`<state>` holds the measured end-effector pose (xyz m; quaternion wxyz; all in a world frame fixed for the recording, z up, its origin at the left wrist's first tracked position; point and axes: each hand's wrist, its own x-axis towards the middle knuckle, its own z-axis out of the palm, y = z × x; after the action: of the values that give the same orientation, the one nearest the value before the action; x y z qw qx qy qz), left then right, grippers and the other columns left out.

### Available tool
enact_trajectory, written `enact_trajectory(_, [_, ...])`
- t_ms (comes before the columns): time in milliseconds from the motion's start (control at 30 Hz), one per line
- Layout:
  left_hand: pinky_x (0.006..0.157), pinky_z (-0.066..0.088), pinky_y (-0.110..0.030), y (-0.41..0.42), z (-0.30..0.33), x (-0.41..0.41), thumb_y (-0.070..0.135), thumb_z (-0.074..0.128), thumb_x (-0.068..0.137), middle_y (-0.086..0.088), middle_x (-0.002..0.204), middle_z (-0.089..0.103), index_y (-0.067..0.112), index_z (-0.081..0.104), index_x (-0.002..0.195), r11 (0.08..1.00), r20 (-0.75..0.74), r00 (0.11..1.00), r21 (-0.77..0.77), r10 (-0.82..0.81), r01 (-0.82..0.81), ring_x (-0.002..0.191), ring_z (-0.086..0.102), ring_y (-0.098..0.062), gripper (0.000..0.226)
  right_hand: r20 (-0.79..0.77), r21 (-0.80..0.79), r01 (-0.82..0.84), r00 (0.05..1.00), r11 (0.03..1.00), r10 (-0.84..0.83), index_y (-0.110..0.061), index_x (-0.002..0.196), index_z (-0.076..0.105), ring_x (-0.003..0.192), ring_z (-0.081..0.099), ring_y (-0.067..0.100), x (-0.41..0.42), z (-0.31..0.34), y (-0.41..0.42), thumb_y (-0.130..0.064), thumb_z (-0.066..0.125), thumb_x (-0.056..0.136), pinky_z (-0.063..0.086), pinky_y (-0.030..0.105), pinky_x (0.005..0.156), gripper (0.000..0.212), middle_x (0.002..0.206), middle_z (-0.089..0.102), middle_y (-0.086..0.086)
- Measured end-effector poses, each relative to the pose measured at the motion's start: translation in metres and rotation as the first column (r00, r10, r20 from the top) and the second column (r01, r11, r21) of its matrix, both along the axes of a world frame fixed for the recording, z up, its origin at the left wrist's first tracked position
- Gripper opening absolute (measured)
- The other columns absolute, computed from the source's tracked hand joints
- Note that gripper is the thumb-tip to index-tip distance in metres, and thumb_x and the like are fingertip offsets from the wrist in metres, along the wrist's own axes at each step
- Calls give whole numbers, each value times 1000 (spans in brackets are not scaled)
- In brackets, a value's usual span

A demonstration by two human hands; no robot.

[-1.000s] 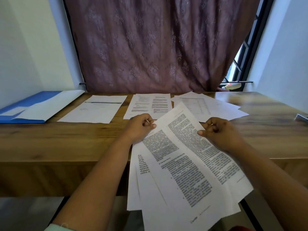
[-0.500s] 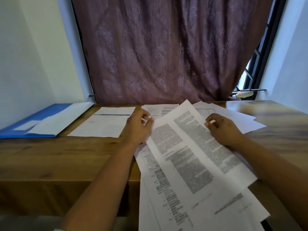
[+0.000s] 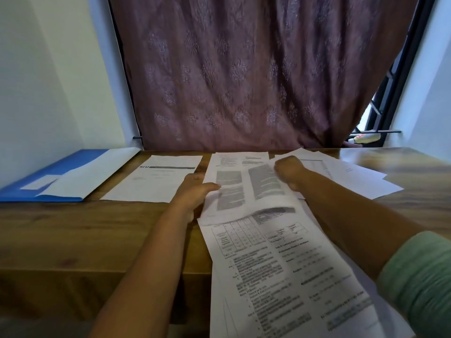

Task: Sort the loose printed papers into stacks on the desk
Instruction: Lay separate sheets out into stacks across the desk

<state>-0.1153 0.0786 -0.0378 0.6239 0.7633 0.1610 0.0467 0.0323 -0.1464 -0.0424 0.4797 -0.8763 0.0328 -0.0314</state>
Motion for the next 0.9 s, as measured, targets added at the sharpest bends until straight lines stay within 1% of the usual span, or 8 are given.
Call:
enact_trajectory(100, [99, 46, -42, 1, -6, 3, 51, 74, 81, 1, 144, 44, 31, 46, 133, 903, 115, 990, 411, 86, -127, 127, 46, -26, 62, 65, 28, 9, 998, 1000, -11, 1, 127, 56, 117, 55, 39, 3, 4, 8, -7, 53, 91, 49, 41, 91, 36, 127, 57, 23])
enact_trajectory(167, [96, 44, -37, -2, -8, -1, 62, 68, 80, 5, 144, 45, 35, 53, 128, 833, 189, 980, 551, -64, -52, 124, 46, -17, 57, 87, 82, 14, 996, 996, -21, -3, 128, 55, 113, 58, 38, 13, 2, 11, -10, 56, 89, 50, 40, 91, 40, 126, 59, 20])
enact_trajectory(300, [110, 31, -42, -8, -16, -7, 71, 37, 92, 9, 151, 42, 40, 55, 132, 576, -139, 912, 736, -387, 356, 136, 38, -20, 53, 189, 63, -25, 982, 998, 13, -11, 140, 45, 116, 57, 26, 4, 10, 13, -21, 63, 89, 46, 31, 97, 55, 131, 57, 8])
enact_trajectory(400, [120, 8, -54, -10, -16, -5, 63, 17, 99, 7, 162, 21, 37, 31, 151, 411, -254, 902, 823, -350, 392, 150, 15, -25, 60, 251, -139, -69, 963, 988, 103, -7, 126, 57, 114, 57, 26, -12, 17, 2, -13, 63, 92, 34, 15, 84, 35, 129, 58, 10])
enact_trajectory(500, [118, 1, -56, -12, -19, -1, 62, 14, 100, 6, 165, 9, 36, 19, 155, 339, -316, 905, 850, -284, 403, 151, 3, -27, 61, 128, -171, -180, 971, 969, 203, -11, 100, 68, 101, 62, 23, -37, 22, -15, -13, 71, 87, 46, 23, 85, 14, 113, 66, 7])
enact_trajectory(700, [114, 23, -49, -21, -22, -2, 68, 36, 94, 2, 157, 28, 33, 33, 147, 457, -48, 982, 880, -180, 127, 146, 18, -26, 64, -208, -483, -365, 931, 796, 301, -26, 96, 66, 85, 66, 15, -92, 18, -56, -57, 84, 60, 54, 28, 81, 51, 91, 70, -3])
enact_trajectory(800, [103, 33, -45, -25, -25, -5, 73, 58, 80, 10, 126, 50, 36, 54, 120, 570, 19, 950, 804, -310, 170, 128, 36, -19, 55, -137, -454, -345, 938, 822, 318, -27, 104, 63, 90, 61, 14, -104, 9, -55, -51, 86, 61, 48, 22, 75, 54, 97, 63, -5])
enact_trajectory(900, [100, 36, -41, -29, -30, -3, 70, 68, 72, 16, 113, 51, 37, 58, 113, 534, -32, 914, 804, -404, 264, 117, 40, -12, 54, -81, -334, -354, 934, 874, 347, -23, 106, 68, 84, 63, 12, -108, 0, -51, -36, 89, 64, 44, 18, 70, 48, 91, 69, -4])
